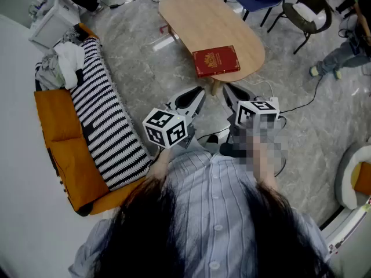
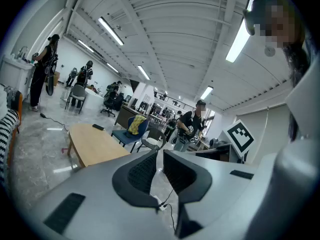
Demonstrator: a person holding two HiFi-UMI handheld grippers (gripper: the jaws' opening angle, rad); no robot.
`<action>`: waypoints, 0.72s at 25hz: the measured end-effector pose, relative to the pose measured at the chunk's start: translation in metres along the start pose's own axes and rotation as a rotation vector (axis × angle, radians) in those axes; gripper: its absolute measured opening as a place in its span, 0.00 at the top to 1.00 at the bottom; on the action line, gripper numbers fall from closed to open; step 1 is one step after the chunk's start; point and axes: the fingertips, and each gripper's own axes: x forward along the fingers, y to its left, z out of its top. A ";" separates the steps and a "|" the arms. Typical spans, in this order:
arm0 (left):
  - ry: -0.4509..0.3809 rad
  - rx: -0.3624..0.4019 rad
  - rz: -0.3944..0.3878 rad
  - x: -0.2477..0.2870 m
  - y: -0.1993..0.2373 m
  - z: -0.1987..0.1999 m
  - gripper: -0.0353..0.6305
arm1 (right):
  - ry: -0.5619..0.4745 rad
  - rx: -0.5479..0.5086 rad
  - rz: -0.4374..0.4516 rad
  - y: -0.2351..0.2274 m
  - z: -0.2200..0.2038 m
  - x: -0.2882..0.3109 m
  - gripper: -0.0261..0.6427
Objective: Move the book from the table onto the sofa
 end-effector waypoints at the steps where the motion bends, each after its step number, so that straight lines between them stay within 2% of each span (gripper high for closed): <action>1: 0.002 0.000 -0.001 0.002 0.000 -0.002 0.89 | 0.001 -0.001 -0.001 -0.002 0.000 0.000 0.92; 5: 0.014 -0.001 0.000 0.008 -0.001 -0.006 0.89 | 0.002 0.005 -0.005 -0.009 -0.001 0.000 0.92; 11: 0.023 -0.009 0.004 0.015 -0.004 -0.009 0.89 | -0.019 0.072 -0.012 -0.024 0.001 -0.006 0.92; 18: 0.074 -0.002 0.011 0.020 -0.005 -0.020 0.89 | -0.025 0.120 -0.010 -0.038 -0.004 -0.007 0.92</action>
